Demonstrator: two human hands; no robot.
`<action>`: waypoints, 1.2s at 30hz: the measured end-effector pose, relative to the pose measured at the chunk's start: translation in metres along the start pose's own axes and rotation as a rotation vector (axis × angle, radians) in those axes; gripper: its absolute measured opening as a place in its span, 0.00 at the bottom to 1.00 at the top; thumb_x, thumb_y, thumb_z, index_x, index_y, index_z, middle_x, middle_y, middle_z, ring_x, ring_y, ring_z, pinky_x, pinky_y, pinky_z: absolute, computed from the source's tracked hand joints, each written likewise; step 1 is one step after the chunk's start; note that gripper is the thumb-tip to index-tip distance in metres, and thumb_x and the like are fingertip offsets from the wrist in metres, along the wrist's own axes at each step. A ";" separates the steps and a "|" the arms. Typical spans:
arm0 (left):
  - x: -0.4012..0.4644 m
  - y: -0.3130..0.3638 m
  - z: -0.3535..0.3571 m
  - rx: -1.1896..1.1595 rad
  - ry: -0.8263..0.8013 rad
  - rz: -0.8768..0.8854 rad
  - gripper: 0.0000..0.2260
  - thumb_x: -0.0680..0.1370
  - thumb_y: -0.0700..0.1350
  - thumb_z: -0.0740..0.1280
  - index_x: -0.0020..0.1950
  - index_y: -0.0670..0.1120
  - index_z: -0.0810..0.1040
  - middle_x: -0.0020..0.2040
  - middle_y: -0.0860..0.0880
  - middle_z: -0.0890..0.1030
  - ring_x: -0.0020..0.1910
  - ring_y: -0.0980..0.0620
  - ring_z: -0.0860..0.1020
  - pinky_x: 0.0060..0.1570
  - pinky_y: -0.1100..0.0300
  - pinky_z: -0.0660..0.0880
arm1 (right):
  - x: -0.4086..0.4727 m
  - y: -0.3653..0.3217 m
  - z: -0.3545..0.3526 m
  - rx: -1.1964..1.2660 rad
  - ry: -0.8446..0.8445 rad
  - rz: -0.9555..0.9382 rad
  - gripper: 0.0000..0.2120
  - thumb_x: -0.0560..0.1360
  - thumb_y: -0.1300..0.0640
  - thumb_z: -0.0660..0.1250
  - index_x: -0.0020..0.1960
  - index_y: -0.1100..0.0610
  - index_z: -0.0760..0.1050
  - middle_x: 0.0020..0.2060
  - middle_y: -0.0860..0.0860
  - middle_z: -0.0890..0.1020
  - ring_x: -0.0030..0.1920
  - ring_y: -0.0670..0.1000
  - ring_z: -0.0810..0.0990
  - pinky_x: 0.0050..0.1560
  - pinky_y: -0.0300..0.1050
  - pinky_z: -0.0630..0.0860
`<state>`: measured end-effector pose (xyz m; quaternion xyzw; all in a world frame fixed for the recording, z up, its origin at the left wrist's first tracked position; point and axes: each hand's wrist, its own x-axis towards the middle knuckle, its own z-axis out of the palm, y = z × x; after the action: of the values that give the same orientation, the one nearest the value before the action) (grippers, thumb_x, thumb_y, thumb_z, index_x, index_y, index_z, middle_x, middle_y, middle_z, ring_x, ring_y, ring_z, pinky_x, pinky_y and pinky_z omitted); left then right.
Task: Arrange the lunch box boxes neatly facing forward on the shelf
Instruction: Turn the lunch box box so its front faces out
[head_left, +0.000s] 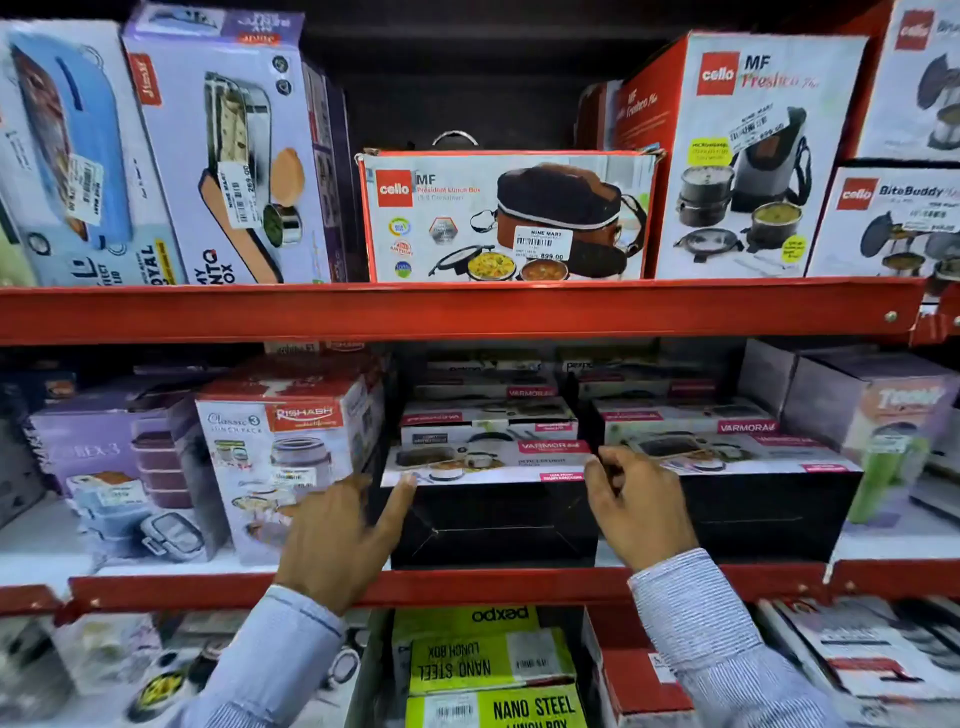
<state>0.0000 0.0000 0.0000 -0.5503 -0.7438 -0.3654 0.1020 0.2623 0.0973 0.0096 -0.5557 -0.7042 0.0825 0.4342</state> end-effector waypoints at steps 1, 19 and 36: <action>0.002 -0.003 0.007 -0.072 -0.036 -0.029 0.31 0.71 0.72 0.52 0.34 0.46 0.76 0.28 0.45 0.81 0.36 0.41 0.82 0.39 0.50 0.77 | 0.002 0.003 0.004 0.013 -0.044 0.052 0.20 0.73 0.43 0.58 0.55 0.55 0.78 0.40 0.56 0.84 0.43 0.58 0.82 0.46 0.51 0.78; 0.010 -0.002 -0.010 -0.796 -0.024 -0.286 0.11 0.74 0.54 0.70 0.44 0.47 0.82 0.40 0.45 0.87 0.43 0.44 0.85 0.50 0.38 0.81 | -0.016 0.005 -0.033 0.547 0.021 0.173 0.09 0.72 0.47 0.68 0.46 0.52 0.78 0.42 0.43 0.83 0.41 0.36 0.80 0.43 0.39 0.75; -0.013 -0.025 0.059 -0.609 -0.102 -0.336 0.18 0.68 0.30 0.72 0.54 0.45 0.77 0.49 0.46 0.86 0.48 0.51 0.84 0.54 0.50 0.82 | -0.028 0.047 0.042 0.152 -0.138 0.207 0.16 0.69 0.60 0.72 0.57 0.58 0.78 0.48 0.54 0.85 0.42 0.50 0.84 0.49 0.45 0.81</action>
<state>-0.0029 0.0253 -0.0601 -0.4429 -0.6849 -0.5544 -0.1655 0.2664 0.1058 -0.0584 -0.5838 -0.6630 0.2179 0.4149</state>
